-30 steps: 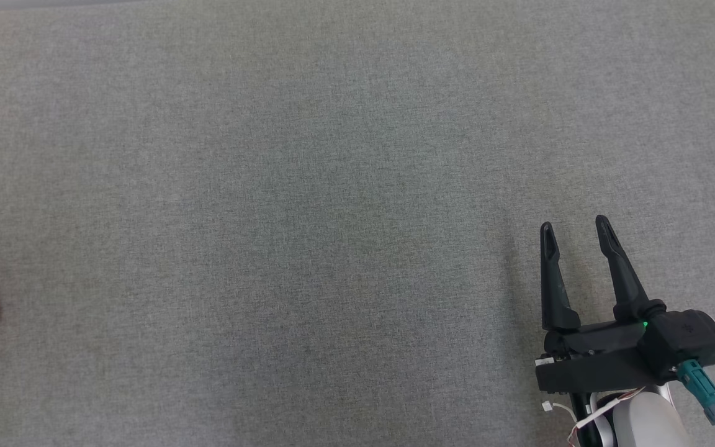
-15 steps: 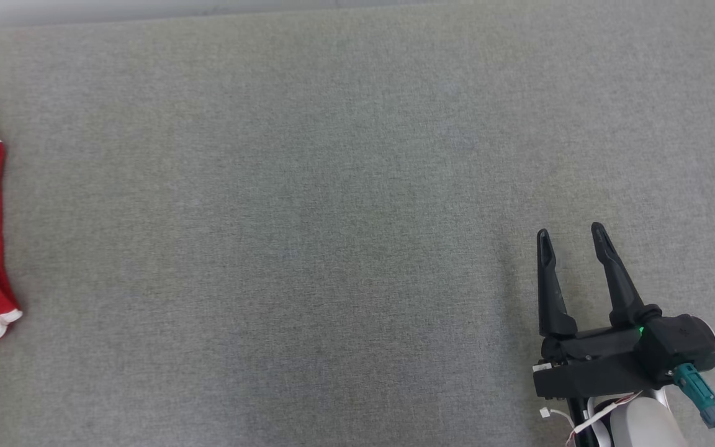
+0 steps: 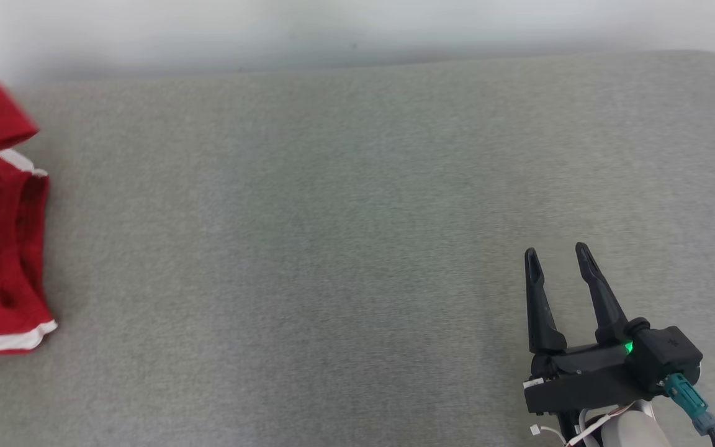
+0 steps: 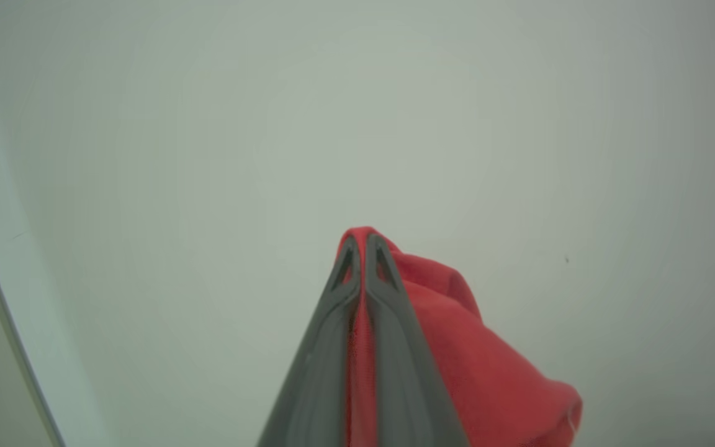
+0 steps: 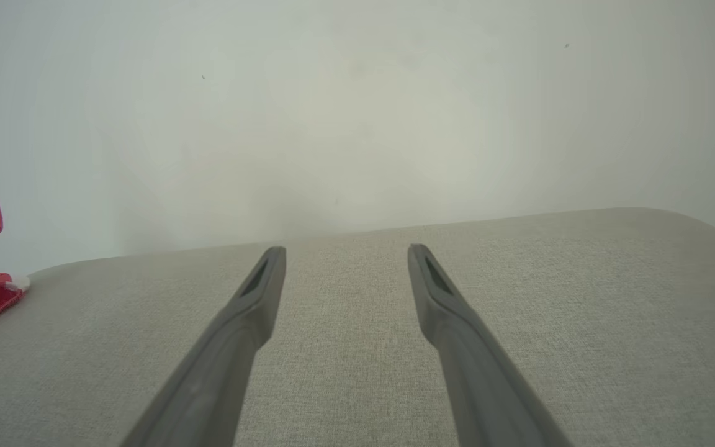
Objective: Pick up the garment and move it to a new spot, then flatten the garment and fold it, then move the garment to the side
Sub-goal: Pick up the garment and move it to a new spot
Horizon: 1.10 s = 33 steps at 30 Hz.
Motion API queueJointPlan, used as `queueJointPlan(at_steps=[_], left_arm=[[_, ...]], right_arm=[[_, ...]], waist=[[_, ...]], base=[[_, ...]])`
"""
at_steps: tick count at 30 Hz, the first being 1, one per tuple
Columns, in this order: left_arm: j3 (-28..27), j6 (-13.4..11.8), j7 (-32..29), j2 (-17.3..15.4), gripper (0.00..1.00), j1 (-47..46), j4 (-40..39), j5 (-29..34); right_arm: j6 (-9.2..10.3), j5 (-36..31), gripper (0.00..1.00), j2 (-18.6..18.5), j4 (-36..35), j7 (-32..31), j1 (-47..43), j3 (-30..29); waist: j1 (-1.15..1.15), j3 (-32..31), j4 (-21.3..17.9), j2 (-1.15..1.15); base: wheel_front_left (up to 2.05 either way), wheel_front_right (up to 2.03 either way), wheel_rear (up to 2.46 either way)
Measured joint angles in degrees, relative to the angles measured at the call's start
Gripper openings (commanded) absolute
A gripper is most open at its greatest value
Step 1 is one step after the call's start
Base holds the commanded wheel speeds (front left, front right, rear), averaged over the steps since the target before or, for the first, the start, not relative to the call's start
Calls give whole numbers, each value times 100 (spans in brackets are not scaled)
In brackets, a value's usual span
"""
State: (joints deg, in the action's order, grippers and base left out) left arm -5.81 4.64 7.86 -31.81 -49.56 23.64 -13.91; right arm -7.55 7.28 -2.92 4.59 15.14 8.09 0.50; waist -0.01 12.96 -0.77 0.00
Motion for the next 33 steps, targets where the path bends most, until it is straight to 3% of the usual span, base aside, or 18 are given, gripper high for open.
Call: queueJointPlan(at_steps=[8, 16, 25, 33], left_arm=[[637, 129, -784, 209, 0, -232, -1555, -9], [1434, 91, -1209, 1010, 0, -534, -2250, -82], [2313, 104, -1225, 1831, 0, -392, -1918, -188], [2625, 7, -1020, 2142, 0, 477, -1241, -287]], right_arm=[[0, 250, 100, -1, 70, -1, -59, 46], [0, 423, 100, -2, 199, 0, -102, 101], [0, 469, 100, -2, 267, 0, -91, 132], [0, 516, 100, -1, 347, 0, -67, 188]], waist=[[0, -192, -396, 0], [0, -287, -984, 0], [0, -256, -1449, 0], [1, -176, -1703, 0]], base=[[0, 0, 0], [0, 0, 0], [0, 0, 0], [0, 0, 0]])
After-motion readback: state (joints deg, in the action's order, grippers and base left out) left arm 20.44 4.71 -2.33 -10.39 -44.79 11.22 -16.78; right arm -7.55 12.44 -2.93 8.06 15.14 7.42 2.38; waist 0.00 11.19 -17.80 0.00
